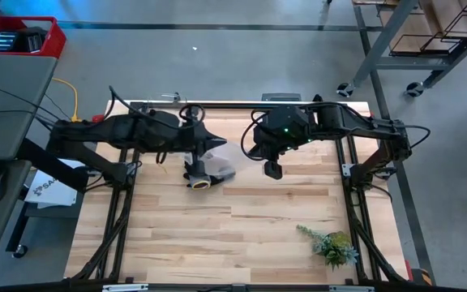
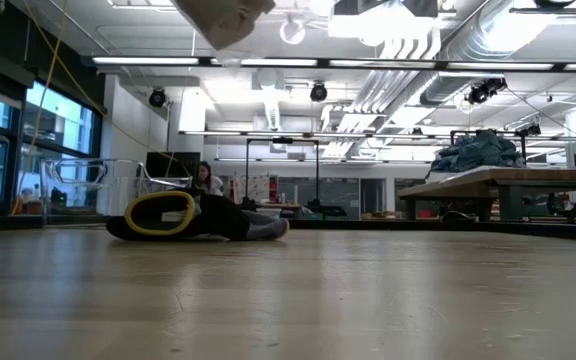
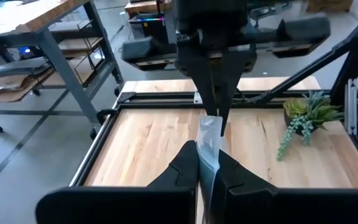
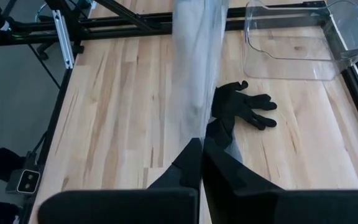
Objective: Roll bandage
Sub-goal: Close the transparent zip bag
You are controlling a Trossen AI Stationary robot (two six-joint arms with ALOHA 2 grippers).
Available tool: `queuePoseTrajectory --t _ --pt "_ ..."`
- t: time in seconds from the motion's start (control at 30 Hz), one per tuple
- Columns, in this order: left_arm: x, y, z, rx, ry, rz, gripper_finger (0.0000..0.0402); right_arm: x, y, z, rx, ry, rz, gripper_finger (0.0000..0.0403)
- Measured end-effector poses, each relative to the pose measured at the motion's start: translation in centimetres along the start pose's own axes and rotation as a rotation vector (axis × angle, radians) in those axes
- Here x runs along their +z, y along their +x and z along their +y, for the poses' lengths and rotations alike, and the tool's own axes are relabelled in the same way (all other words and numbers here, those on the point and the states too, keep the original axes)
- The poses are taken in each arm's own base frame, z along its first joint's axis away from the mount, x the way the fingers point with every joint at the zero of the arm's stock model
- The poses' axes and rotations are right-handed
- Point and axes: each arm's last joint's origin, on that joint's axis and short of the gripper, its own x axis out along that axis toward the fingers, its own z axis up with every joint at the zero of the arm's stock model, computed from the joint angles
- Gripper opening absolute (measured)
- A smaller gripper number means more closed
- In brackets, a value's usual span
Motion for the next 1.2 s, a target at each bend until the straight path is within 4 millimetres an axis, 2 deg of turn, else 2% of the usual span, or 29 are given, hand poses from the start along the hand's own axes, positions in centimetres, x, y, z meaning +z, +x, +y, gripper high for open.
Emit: queuePoseTrajectory --t 0.33,0.57,0.9,1.03,1.2 --pt "0.6 -2.3 0.9 0.035 -0.059 -0.057 0.0000 0.0 0.0 0.0 -0.003 0.017 0.003 0.0000" --pt "1.3 -3.2 1.3 0.049 -0.100 -0.131 0.0000 -0.1 0.0 0.0 -0.004 0.031 0.008 0.0000" --pt "1.4 -4.5 1.9 0.099 -0.100 -0.149 0.0000 -0.5 0.0 0.0 -0.006 0.057 0.046 0.0000" --pt "0.9 -5.1 2.1 0.109 -0.105 -0.109 0.0000 -0.3 -0.8 0.0 -0.012 0.067 0.008 0.0000" --pt "0.1 -5.9 2.1 0.090 -0.162 -0.046 0.0000 -0.2 -3.6 0.0 -0.062 0.065 -0.080 0.0000"
